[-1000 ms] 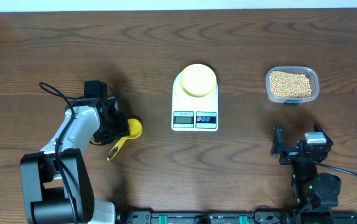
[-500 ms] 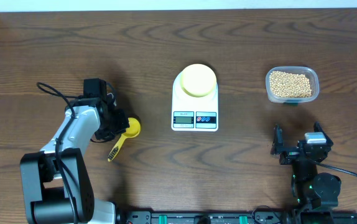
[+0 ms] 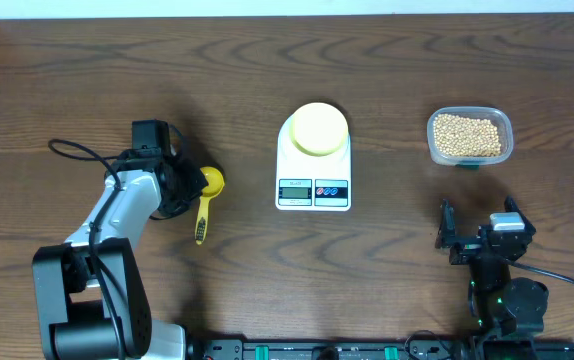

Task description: Scoop item into bowl and weigh 50g on scale

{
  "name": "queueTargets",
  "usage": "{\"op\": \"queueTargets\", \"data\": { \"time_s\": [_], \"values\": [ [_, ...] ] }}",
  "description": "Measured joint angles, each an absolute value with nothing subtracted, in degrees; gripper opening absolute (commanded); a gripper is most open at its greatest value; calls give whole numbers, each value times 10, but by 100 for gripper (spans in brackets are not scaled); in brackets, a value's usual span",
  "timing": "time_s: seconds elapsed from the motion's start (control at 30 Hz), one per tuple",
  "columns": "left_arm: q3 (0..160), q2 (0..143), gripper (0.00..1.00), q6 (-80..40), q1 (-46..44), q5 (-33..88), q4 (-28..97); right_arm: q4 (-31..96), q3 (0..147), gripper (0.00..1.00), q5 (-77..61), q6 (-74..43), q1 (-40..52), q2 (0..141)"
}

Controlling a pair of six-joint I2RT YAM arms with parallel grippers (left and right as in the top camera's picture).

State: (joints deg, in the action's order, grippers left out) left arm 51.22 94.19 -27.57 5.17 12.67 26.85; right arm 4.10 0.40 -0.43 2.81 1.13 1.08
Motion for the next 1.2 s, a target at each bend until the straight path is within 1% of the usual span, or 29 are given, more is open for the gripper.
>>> {"op": "queueTargets", "data": {
  "time_s": [0.07, 0.1, 0.13, 0.17, 0.2, 0.27, 0.57, 0.9, 1.03, 1.2],
  "values": [
    [512, 942, 7, -321, 52, 128, 264, 41, 4, 99, -4, 28, 11, 11],
    [512, 942, 14, -331, 52, 130, 264, 41, 4, 99, -4, 28, 11, 11],
    [512, 942, 25, -341, 52, 135, 264, 41, 4, 99, -4, 28, 11, 11],
    [512, 942, 46, -345, 52, 138, 265, 41, 4, 99, -4, 28, 11, 11],
    [512, 942, 53, -350, 52, 145, 266, 41, 4, 99, -4, 28, 11, 11],
    [512, 942, 61, -346, 52, 150, 267, 41, 4, 99, -4, 28, 11, 11],
    [512, 942, 62, -285, 52, 169, 300, 41, 4, 99, -4, 28, 11, 11],
    [512, 942, 62, -112, 52, 189, 361, 41, 4, 99, -4, 28, 11, 11],
    [504, 942, 62, -61, 52, 192, 358, 41, 4, 99, -4, 28, 11, 11],
    [476, 941, 62, -27, 52, 215, 329, 41, 4, 99, -4, 28, 11, 11]
  ]
}}
